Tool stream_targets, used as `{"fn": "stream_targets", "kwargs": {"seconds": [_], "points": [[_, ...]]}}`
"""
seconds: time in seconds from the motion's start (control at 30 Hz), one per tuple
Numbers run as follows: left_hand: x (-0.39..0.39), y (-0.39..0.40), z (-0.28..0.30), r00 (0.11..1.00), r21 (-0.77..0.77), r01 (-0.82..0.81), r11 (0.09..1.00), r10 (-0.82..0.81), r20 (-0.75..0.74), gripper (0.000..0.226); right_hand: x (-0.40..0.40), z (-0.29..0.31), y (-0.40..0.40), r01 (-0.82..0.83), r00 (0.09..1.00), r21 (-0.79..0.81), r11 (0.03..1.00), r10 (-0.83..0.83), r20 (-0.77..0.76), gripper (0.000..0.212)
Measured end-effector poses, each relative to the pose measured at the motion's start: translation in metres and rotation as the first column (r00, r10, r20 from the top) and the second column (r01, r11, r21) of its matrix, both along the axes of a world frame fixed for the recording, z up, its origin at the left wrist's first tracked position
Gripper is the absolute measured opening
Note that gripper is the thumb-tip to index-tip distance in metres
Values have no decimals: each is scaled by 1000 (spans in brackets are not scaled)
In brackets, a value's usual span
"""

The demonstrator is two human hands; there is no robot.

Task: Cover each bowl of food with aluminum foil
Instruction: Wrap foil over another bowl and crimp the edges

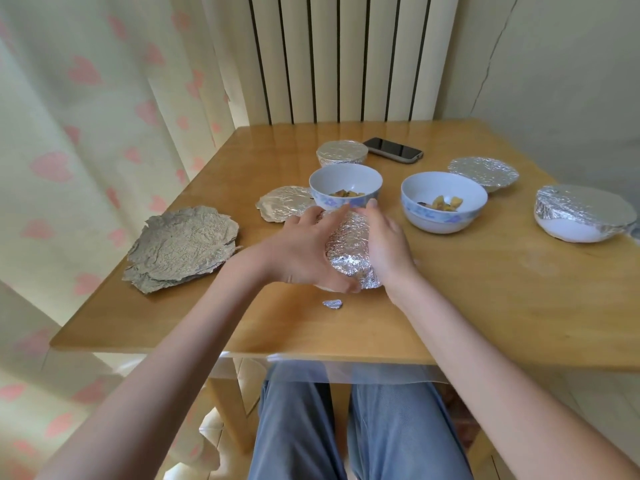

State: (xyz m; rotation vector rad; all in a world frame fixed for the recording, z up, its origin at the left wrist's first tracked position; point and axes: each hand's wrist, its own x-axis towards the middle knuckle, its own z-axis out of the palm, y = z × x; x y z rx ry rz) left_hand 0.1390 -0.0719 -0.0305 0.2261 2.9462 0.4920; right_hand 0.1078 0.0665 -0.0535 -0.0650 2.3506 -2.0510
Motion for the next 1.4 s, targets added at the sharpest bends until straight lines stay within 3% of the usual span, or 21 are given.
{"fn": "stream_targets", "kwargs": {"seconds": [0.13, 0.27, 0.33, 0.43, 0.53, 0.6, 0.67, 0.77, 0.93, 1.1, 1.23, 1.27, 1.33, 1.4], "points": [[11, 10, -2, 990, 64, -136, 989, 137, -18, 132, -5, 7, -1, -160, 987, 3, 987, 160, 17, 50], [20, 8, 9, 991, 97, -129, 987, 125, 47, 136, -7, 9, 2, -179, 984, 63, 982, 179, 12, 58], [24, -3, 17, 988, 281, -126, 952, 147, -54, 113, -2, 10, 9, -21, 995, 83, 996, 29, -93, 57], [12, -20, 16, 928, 536, -105, 837, 276, -249, 81, 14, 9, 8, 258, 950, -47, 965, -263, -168, 41], [-5, -15, 5, 968, 697, -48, 715, 206, -144, 72, 19, -3, -17, 238, 963, -94, 967, -247, -103, 39], [-12, -12, -7, 983, 724, -24, 689, 149, -109, 67, 18, -7, -27, 283, 950, -104, 954, -293, -107, 38], [-17, -13, -16, 983, 771, -64, 634, 175, -62, 77, 17, -10, -27, 328, 931, -108, 938, -341, -133, 33], [-20, -15, -18, 968, 772, -146, 619, 252, -19, 85, 17, -7, -25, 345, 926, -85, 935, -353, -131, 34], [-7, -4, -14, 934, 747, -192, 636, 353, -60, 65, 11, -7, -18, 226, 970, -16, 974, -227, -89, 47], [22, 18, -14, 818, 753, -275, 598, 557, -144, 46, -6, -7, -8, -80, 997, -42, 996, 79, -26, 51], [35, 14, -15, 825, 724, -234, 649, 526, -206, 53, -12, 0, 1, -279, 960, 27, 960, 279, -5, 63], [36, 7, -15, 833, 713, -218, 667, 508, -221, 59, -10, 2, 2, -229, 973, 51, 972, 230, -15, 64], [35, -11, -15, 852, 685, -169, 708, 455, -260, 77, 1, 5, 5, 31, 996, 40, 999, -28, -87, 61], [31, -26, -10, 931, 655, -78, 752, 290, -222, 93, 19, 6, 5, 221, 965, -48, 974, -225, -135, 52]]}}
